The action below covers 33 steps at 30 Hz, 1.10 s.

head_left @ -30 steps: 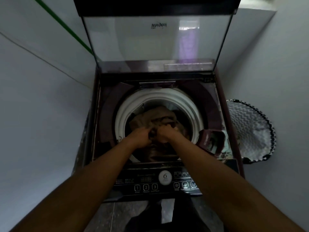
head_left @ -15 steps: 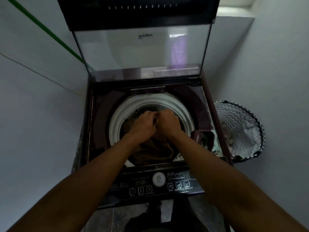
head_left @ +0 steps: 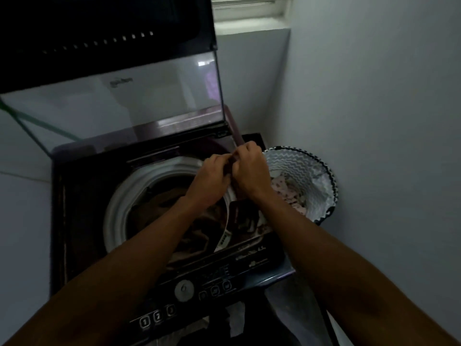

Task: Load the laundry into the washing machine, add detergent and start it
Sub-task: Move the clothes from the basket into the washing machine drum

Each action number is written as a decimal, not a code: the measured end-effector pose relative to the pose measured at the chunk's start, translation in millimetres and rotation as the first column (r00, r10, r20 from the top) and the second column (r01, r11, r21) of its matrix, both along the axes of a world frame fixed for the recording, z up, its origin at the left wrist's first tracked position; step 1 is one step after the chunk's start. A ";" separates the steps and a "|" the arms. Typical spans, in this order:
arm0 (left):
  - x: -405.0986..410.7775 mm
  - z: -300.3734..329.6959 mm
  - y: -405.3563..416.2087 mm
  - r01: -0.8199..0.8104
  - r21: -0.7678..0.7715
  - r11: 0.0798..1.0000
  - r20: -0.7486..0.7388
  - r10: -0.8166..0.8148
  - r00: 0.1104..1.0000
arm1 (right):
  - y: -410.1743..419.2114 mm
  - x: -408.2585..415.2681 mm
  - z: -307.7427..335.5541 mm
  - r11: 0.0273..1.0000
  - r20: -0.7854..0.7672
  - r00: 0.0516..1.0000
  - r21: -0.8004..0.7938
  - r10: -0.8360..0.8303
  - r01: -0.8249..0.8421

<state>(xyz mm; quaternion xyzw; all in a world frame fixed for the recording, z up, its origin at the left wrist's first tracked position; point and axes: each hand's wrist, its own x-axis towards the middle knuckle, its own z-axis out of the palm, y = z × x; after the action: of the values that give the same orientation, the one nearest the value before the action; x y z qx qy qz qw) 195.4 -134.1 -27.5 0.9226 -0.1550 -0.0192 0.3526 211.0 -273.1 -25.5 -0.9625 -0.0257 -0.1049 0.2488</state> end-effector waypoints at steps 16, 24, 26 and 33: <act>65.0 -28.5 -166.5 0.348 0.292 0.891 -0.178 -0.307 0.935 | -168.9 23.0 -85.7 0.947 -0.300 0.915 0.089 -0.270 0.308; 105.7 -125.0 -225.0 0.376 0.318 0.870 -0.458 -0.207 0.865 | -224.3 64.1 -168.3 0.966 -0.629 0.751 -0.002 -0.202 0.259; 112.0 -144.4 -229.6 0.393 0.364 0.844 -0.476 -0.195 0.858 | -231.9 69.5 -196.3 0.975 -0.675 0.716 -0.020 -0.178 0.223; 139.1 -209.7 -251.5 0.534 0.495 0.685 -0.586 -0.190 0.788 | -250.3 88.6 -295.8 0.995 -0.825 0.558 -0.038 -0.084 0.094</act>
<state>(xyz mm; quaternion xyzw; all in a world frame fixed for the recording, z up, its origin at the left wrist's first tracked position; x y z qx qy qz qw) 334.6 -385.6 -237.2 0.8972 -0.2303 -0.3754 0.0332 299.6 -523.4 -321.2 -0.8986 0.1425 0.3444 0.2314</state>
